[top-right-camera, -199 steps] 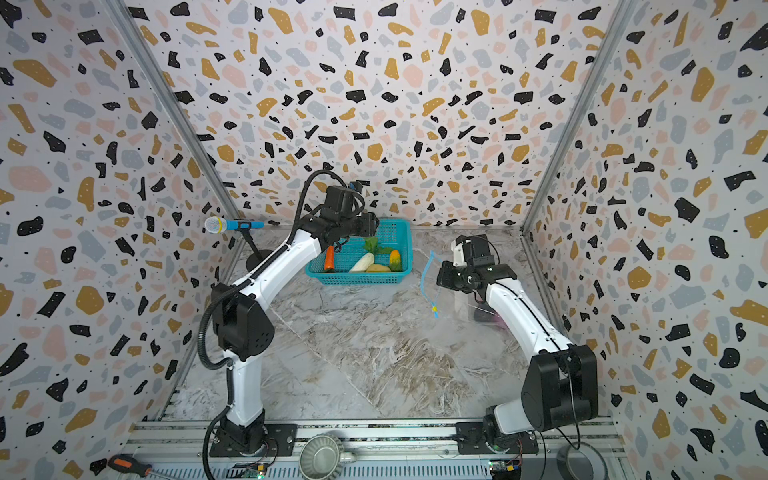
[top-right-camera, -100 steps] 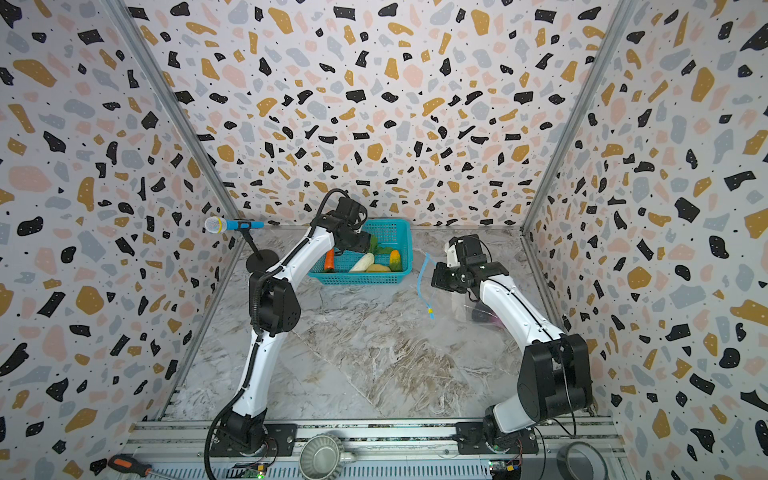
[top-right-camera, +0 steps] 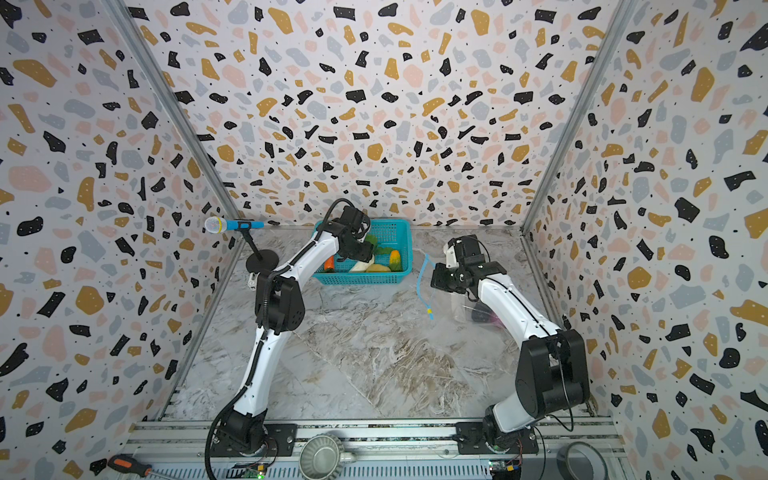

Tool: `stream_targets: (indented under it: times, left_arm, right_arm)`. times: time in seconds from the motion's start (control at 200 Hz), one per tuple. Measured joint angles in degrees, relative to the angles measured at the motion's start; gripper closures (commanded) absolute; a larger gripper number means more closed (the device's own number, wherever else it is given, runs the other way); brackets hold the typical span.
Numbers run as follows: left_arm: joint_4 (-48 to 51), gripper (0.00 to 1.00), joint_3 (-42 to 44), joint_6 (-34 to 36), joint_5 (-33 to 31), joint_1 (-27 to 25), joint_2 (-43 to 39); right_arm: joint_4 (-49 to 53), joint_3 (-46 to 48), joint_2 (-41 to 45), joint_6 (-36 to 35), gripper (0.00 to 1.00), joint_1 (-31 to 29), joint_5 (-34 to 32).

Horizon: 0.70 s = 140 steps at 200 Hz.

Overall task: Place the food in the zip-top bag and seal the zipper
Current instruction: 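Lower the left gripper and grasp the white radish by its body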

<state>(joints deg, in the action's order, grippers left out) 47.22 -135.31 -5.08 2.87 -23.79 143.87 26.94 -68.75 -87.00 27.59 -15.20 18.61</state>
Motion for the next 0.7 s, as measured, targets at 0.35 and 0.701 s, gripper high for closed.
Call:
stream_targets:
  times: [0.35,0.701]
  left_arm:
    - [-0.22,0.33,1.44,0.02,-0.68,-0.02,0.28]
    - [-3.43,0.39,1.99,-0.66,-1.03,-0.02,2.67]
  right_arm:
    - [0.00,0.00,-0.02,0.00,1.00,-0.04,0.02]
    - [-0.44,0.00,-0.02,0.00,1.00,-0.04,0.09]
